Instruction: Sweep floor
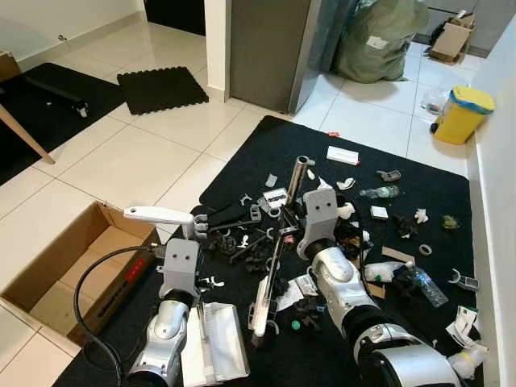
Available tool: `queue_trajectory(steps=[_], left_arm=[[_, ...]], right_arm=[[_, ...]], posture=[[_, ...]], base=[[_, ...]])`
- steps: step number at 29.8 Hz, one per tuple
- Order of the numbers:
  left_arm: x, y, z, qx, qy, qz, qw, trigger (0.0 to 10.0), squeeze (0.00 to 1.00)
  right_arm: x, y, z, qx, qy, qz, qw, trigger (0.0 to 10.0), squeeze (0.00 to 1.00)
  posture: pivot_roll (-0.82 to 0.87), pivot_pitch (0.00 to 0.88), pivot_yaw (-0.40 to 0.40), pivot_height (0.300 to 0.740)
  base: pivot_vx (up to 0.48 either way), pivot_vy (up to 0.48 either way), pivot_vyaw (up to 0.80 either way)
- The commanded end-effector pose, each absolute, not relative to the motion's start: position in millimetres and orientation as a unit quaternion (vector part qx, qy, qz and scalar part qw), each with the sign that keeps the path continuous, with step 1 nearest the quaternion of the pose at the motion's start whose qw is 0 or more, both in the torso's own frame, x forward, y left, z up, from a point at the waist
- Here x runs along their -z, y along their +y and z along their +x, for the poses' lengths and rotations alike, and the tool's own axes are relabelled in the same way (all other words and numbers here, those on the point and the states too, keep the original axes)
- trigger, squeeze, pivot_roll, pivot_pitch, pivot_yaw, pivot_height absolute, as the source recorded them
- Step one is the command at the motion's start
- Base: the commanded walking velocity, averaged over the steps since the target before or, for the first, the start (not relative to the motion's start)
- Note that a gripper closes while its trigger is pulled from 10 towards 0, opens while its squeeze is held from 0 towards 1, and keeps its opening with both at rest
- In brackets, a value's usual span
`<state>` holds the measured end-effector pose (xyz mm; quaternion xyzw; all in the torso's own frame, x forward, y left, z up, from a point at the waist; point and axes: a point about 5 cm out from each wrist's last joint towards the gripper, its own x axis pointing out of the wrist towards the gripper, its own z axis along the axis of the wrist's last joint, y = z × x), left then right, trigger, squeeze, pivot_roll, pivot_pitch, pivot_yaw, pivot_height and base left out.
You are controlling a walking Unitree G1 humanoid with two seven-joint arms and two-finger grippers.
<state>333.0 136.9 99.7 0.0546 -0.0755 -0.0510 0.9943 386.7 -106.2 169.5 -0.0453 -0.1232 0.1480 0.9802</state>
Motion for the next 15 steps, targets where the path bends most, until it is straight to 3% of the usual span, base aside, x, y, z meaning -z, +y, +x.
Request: queue_trajectory(steps=[1, 9, 15], left_arm=[[-91, 148, 327, 0.044, -0.059, 0.072, 0.995, 10.0, 0.0], [-90, 152, 324, 0.043, -0.058, 0.075, 0.995, 10.0, 0.0], [-90, 153, 322, 0.044, -0.058, 0.077, 0.994, 10.0, 0.0]], right_arm=[[-174, -102, 385, -0.152, -0.145, -0.061, 0.976, 10.0, 0.0], [-179, -87, 384, -0.185, -0.163, -0.1, 0.964, 10.0, 0.0], [-140, -73, 369, -0.241, -0.096, -0.113, 0.959, 10.0, 0.0]], posture=[[0.14, 0.295, -0.007, 0.74], [0.15, 0.306, -0.005, 0.74], [0.17, 0.325, 0.005, 0.74]], base=[[0.0, 0.0, 0.0], [0.0, 0.0, 0.0], [0.0, 0.0, 0.0]])
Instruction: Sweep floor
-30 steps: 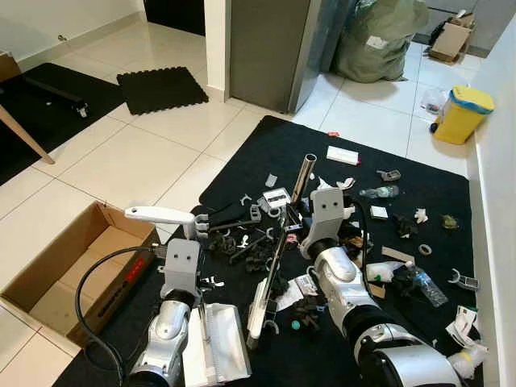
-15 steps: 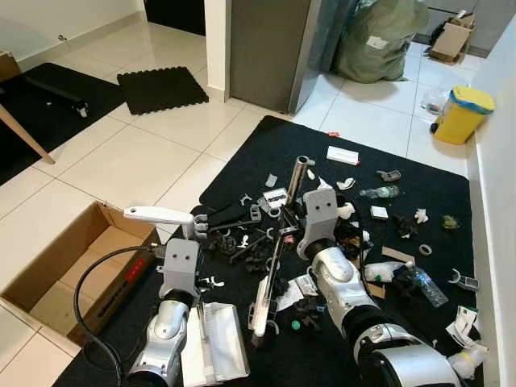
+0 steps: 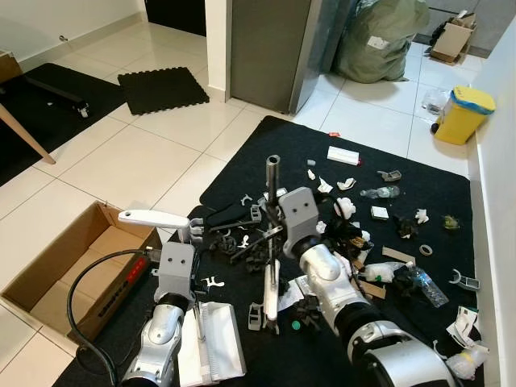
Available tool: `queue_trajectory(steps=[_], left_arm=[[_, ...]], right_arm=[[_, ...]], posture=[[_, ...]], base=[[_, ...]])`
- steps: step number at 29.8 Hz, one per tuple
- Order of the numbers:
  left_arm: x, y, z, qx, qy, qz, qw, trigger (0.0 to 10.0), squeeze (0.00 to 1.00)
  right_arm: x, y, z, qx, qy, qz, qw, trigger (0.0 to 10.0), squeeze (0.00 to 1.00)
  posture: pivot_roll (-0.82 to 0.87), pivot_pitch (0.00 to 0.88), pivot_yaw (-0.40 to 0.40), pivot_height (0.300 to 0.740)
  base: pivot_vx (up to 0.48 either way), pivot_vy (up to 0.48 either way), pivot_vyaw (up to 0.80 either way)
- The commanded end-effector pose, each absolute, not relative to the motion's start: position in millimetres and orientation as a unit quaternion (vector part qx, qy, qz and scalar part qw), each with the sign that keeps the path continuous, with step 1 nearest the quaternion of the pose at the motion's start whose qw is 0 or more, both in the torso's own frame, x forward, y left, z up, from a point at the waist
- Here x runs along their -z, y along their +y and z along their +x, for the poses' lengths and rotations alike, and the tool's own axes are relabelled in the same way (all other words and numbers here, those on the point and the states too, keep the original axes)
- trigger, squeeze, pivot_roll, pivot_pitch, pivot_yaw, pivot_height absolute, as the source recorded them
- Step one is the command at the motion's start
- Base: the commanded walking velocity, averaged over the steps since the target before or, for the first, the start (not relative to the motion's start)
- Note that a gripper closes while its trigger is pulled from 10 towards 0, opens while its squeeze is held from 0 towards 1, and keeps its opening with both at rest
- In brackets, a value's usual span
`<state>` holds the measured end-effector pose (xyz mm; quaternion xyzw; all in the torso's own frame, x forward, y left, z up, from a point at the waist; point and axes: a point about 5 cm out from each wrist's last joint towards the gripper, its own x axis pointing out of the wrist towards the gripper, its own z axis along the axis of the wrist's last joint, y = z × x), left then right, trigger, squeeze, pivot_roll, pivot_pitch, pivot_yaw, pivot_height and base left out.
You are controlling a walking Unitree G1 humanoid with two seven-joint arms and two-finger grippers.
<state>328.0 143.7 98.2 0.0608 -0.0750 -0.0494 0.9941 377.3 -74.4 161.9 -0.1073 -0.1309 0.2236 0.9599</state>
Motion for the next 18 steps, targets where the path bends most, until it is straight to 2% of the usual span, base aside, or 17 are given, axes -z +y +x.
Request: queue_trajectory(steps=[1, 11, 15, 18], left_arm=[[-90, 153, 321, 0.044, -0.058, 0.078, 0.994, 10.0, 0.0], [-88, 154, 318, 0.046, -0.054, 0.079, 0.994, 10.0, 0.0], [-90, 150, 320, 0.049, -0.054, 0.076, 0.994, 10.0, 0.0], [-90, 149, 320, 0.05, -0.052, 0.075, 0.995, 10.0, 0.0]], right_arm=[[-131, -72, 366, -0.246, -0.084, -0.114, 0.959, 10.0, 0.0], [-117, -81, 361, -0.242, -0.054, -0.088, 0.965, 10.0, 0.0], [-128, -86, 366, -0.244, -0.068, -0.051, 0.966, 10.0, 0.0], [-150, -90, 372, -0.244, -0.112, -0.02, 0.963, 10.0, 0.0]], posture=[[0.17, 0.331, 0.007, 0.74], [0.16, 0.339, 0.009, 0.74], [0.16, 0.334, 0.005, 0.74], [0.15, 0.328, 0.004, 0.74]], base=[[0.0, 0.0, 0.0], [0.0, 0.0, 0.0], [0.0, 0.0, 0.0], [0.0, 0.0, 0.0]])
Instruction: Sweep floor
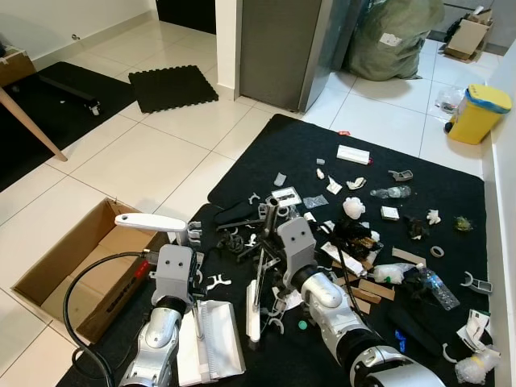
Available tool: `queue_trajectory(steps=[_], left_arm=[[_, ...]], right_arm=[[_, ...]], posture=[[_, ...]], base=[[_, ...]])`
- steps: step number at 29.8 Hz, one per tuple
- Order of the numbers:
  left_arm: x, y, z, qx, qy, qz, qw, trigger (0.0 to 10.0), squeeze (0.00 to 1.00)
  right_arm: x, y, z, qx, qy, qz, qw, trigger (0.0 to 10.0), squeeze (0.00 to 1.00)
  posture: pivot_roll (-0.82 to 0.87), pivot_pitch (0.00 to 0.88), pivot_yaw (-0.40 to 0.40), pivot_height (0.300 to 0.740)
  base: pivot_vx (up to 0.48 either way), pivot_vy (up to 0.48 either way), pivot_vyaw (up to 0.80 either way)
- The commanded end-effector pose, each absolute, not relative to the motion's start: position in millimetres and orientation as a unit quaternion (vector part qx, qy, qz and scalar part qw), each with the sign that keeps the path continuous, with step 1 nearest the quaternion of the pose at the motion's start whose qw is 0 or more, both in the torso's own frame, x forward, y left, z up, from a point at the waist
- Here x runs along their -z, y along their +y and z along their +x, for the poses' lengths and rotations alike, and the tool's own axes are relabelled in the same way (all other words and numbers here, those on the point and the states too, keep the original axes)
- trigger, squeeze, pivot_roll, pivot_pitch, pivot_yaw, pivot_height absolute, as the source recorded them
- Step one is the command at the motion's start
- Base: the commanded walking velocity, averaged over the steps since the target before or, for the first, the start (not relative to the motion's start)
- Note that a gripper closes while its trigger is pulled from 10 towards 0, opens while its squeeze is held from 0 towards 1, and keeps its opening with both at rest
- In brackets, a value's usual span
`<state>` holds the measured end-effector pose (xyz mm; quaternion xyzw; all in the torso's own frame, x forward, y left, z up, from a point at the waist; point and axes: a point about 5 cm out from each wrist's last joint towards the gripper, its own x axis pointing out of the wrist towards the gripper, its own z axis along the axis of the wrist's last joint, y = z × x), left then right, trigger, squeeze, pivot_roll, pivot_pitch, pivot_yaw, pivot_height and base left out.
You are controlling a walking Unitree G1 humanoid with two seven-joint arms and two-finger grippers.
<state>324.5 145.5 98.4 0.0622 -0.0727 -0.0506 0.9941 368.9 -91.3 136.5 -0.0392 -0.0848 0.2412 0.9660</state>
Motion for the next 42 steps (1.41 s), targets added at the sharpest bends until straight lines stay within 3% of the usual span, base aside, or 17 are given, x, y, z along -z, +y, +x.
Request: queue_trajectory(steps=[1, 9, 25, 31, 34, 42], left_arm=[[-90, 149, 321, 0.05, -0.052, 0.075, 0.995, 10.0, 0.0], [-91, 147, 323, 0.051, -0.052, 0.073, 0.995, 10.0, 0.0], [-91, 147, 322, 0.048, -0.053, 0.072, 0.995, 10.0, 0.0], [-90, 147, 322, 0.047, -0.053, 0.071, 0.995, 10.0, 0.0], [-90, 147, 322, 0.048, -0.053, 0.071, 0.995, 10.0, 0.0], [-90, 145, 323, 0.05, -0.052, 0.069, 0.995, 10.0, 0.0]], right_arm=[[-157, -90, 374, -0.243, -0.125, -0.011, 0.962, 10.0, 0.0], [-188, -93, 379, -0.246, -0.18, 0.04, 0.952, 10.0, 0.0], [-175, -88, 381, -0.21, -0.143, 0.036, 0.967, 10.0, 0.0], [-182, -83, 379, -0.221, -0.173, 0.014, 0.96, 10.0, 0.0], [-185, -76, 374, -0.233, -0.208, -0.061, 0.948, 10.0, 0.0], [-165, -76, 370, -0.232, -0.177, -0.106, 0.951, 10.0, 0.0]], posture=[[0.15, 0.326, 0.003, 0.74], [0.13, 0.312, -0.004, 0.74], [0.14, 0.314, -0.009, 0.74], [0.14, 0.313, -0.009, 0.74], [0.14, 0.313, -0.009, 0.74], [0.14, 0.31, -0.01, 0.74]], base=[[0.0, 0.0, 0.0], [0.0, 0.0, 0.0], [0.0, 0.0, 0.0], [0.0, 0.0, 0.0], [0.0, 0.0, 0.0], [0.0, 0.0, 0.0]])
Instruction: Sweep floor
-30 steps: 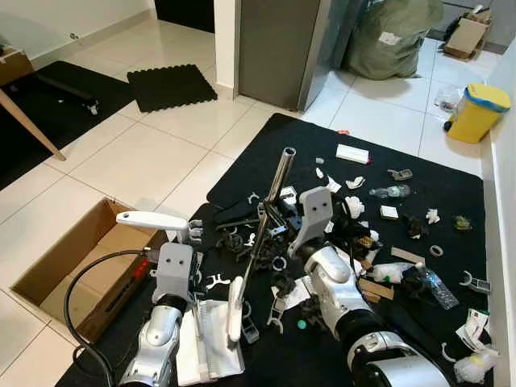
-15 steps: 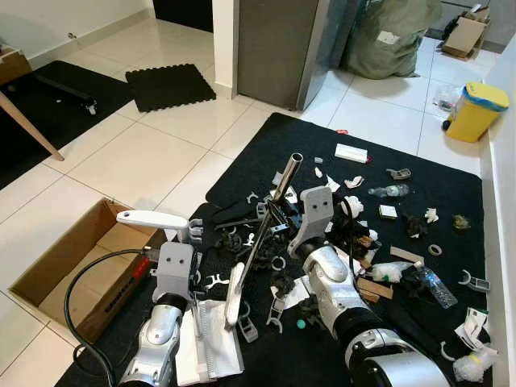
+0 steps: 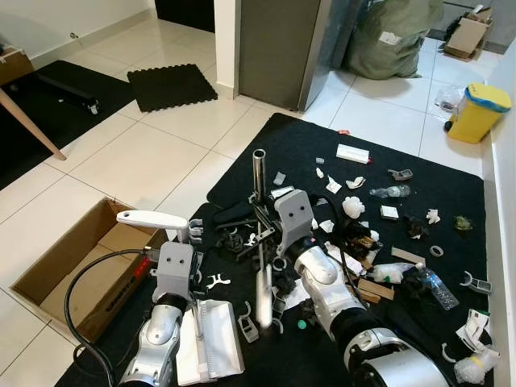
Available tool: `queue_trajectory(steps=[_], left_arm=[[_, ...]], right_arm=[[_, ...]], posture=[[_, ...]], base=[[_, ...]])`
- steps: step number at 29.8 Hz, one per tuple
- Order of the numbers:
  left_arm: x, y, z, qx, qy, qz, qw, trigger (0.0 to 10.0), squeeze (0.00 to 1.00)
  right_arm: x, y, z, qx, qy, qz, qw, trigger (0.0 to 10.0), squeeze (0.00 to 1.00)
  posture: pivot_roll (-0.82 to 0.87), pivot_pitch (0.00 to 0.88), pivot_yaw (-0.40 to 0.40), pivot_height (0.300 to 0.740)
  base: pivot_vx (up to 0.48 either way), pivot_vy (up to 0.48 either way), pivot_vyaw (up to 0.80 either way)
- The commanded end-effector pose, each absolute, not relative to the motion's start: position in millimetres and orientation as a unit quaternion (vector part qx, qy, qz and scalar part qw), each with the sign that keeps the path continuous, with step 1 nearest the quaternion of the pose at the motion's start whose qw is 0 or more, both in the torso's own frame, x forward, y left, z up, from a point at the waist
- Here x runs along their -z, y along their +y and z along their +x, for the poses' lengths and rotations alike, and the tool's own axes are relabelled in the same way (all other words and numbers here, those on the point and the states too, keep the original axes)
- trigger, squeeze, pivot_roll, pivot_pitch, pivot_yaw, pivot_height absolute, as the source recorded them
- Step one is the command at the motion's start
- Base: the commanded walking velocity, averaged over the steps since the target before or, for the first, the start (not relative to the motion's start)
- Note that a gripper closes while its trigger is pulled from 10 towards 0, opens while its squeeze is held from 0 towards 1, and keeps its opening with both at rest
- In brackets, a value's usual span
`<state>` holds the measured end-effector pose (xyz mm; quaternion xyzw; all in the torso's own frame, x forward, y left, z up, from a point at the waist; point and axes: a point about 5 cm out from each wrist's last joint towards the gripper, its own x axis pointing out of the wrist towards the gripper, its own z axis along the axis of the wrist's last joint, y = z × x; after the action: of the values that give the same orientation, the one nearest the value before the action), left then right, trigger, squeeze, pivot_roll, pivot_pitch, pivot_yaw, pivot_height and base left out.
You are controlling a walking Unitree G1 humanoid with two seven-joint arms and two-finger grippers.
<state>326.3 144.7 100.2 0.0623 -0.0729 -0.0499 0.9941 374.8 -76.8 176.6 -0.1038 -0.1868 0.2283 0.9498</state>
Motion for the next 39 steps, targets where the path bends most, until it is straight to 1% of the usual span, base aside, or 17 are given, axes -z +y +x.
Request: queue_trajectory(steps=[1, 3, 8, 11, 14, 16, 18, 20, 28, 39], left_arm=[[-90, 145, 323, 0.05, -0.052, 0.069, 0.995, 10.0, 0.0], [-90, 145, 323, 0.05, -0.051, 0.069, 0.995, 10.0, 0.0], [-90, 145, 323, 0.05, -0.051, 0.069, 0.995, 10.0, 0.0], [-90, 144, 323, 0.051, -0.051, 0.068, 0.995, 10.0, 0.0], [-90, 142, 324, 0.052, -0.051, 0.067, 0.995, 10.0, 0.0], [-90, 142, 324, 0.052, -0.051, 0.067, 0.995, 10.0, 0.0], [-90, 142, 324, 0.053, -0.05, 0.066, 0.995, 10.0, 0.0], [-89, 141, 324, 0.053, -0.05, 0.066, 0.995, 10.0, 0.0], [-89, 142, 325, 0.053, -0.05, 0.067, 0.995, 10.0, 0.0], [-89, 142, 326, 0.054, -0.05, 0.068, 0.995, 10.0, 0.0]], right_arm=[[-165, -76, 370, -0.232, -0.177, -0.106, 0.951, 10.0, 0.0], [-154, -78, 368, -0.223, -0.159, -0.131, 0.953, 10.0, 0.0], [-149, -83, 367, -0.203, -0.155, -0.15, 0.955, 10.0, 0.0], [-146, -90, 368, -0.181, -0.152, -0.171, 0.957, 10.0, 0.0], [-143, -99, 369, -0.158, -0.152, -0.219, 0.951, 10.0, 0.0], [-143, -99, 369, -0.158, -0.152, -0.219, 0.951, 10.0, 0.0], [-140, -104, 368, -0.157, -0.15, -0.248, 0.944, 10.0, 0.0], [-139, -105, 367, -0.16, -0.153, -0.262, 0.94, 10.0, 0.0], [-131, -119, 363, -0.182, -0.139, -0.247, 0.942, 10.0, 0.0], [-131, -134, 361, -0.182, -0.139, -0.242, 0.943, 10.0, 0.0]], posture=[[0.14, 0.31, -0.01, 0.74], [0.14, 0.309, -0.01, 0.74], [0.13, 0.307, -0.01, 0.74], [0.13, 0.304, -0.012, 0.74], [0.12, 0.3, -0.014, 0.74], [0.12, 0.3, -0.014, 0.74], [0.12, 0.293, -0.017, 0.74], [0.12, 0.291, -0.017, 0.74], [0.11, 0.277, -0.019, 0.74], [0.11, 0.261, -0.021, 0.74]], base=[[0.0, 0.0, 0.0], [0.0, 0.0, 0.0], [0.0, 0.0, 0.0], [0.0, 0.0, 0.0], [0.0, 0.0, 0.0], [0.0, 0.0, 0.0], [0.0, 0.0, 0.0], [0.0, 0.0, 0.0], [0.0, 0.0, 0.0], [0.0, 0.0, 0.0]])
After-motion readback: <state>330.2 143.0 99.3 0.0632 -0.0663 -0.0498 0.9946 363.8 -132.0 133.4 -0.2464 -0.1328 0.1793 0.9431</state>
